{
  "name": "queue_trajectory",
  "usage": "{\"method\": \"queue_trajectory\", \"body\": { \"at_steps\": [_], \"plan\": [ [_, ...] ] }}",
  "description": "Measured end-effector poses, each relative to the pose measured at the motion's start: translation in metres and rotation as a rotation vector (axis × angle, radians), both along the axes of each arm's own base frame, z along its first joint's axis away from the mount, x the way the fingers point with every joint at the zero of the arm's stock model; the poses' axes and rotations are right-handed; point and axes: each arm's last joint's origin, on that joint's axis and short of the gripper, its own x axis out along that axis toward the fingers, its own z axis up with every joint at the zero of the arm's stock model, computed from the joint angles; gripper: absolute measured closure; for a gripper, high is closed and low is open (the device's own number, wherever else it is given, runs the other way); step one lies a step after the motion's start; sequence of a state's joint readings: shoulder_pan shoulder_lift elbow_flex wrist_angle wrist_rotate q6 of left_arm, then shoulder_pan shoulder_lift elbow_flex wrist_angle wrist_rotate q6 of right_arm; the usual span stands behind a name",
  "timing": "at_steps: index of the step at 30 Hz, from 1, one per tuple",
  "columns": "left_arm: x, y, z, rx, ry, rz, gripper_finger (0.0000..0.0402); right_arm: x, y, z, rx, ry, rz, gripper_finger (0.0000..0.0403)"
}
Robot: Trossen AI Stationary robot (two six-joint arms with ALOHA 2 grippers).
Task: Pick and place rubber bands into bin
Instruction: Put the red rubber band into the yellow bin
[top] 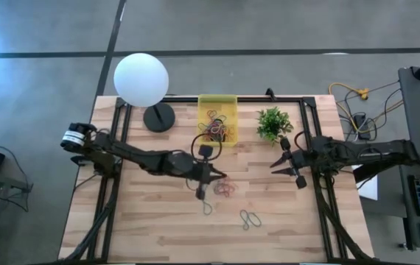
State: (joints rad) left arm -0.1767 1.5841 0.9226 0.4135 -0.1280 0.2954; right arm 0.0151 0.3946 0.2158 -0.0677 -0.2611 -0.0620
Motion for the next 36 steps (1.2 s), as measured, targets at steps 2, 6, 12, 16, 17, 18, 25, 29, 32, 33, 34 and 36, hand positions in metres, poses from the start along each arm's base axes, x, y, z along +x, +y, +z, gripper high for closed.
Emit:
{"method": "queue_trajectory", "body": {
  "at_steps": [2, 6, 12, 16, 17, 18, 25, 29, 32, 33, 34, 36],
  "plan": [
    [-0.001, 0.003, -0.005, 0.021, 0.051, 0.058, 0.0402, 0.003, 0.000, -0.005, 0.000, 0.003, 0.000, 0.0321],
    [-0.007, 0.012, -0.022, 0.047, 0.119, 0.190, 0.0402, 0.011, 0.000, -0.009, -0.003, -0.004, 0.001, 0.0321],
    [-0.019, 0.023, -0.047, 0.009, 0.180, 0.343, 0.0402, 0.024, 0.000, -0.013, -0.004, -0.007, 0.001, 0.0321],
    [-0.025, 0.025, -0.057, -0.010, 0.196, 0.418, 0.0402, 0.035, 0.001, -0.018, 0.003, 0.015, 0.001, 0.0321],
    [-0.027, 0.026, -0.058, -0.011, 0.196, 0.434, 0.0402, 0.039, 0.001, -0.019, 0.004, 0.021, 0.001, 0.0321],
    [-0.028, 0.026, -0.059, -0.016, 0.196, 0.453, 0.0402, 0.042, 0.001, -0.020, 0.007, 0.028, 0.000, 0.0321],
    [-0.043, 0.025, -0.069, -0.039, 0.182, 0.600, 0.0402, 0.073, 0.001, -0.030, 0.010, 0.164, 0.005, 0.0321],
    [-0.052, 0.022, -0.074, -0.060, 0.169, 0.656, 0.0402, 0.094, 0.002, -0.036, 0.001, 0.239, 0.008, 0.0321],
    [-0.061, 0.020, -0.078, -0.088, 0.155, 0.730, 0.0402, 0.108, 0.002, -0.042, -0.013, 0.284, 0.014, 0.0321],
    [-0.064, 0.020, -0.080, -0.095, 0.158, 0.748, 0.0402, 0.113, 0.002, -0.043, -0.018, 0.297, 0.016, 0.0321],
    [-0.066, 0.020, -0.081, -0.109, 0.165, 0.761, 0.0402, 0.118, 0.002, -0.046, -0.021, 0.311, 0.018, 0.0321],
    [-0.069, 0.020, -0.082, -0.129, 0.182, 0.774, 0.0402, 0.127, 0.002, -0.050, -0.029, 0.335, 0.020, 0.0321]
  ]
}}
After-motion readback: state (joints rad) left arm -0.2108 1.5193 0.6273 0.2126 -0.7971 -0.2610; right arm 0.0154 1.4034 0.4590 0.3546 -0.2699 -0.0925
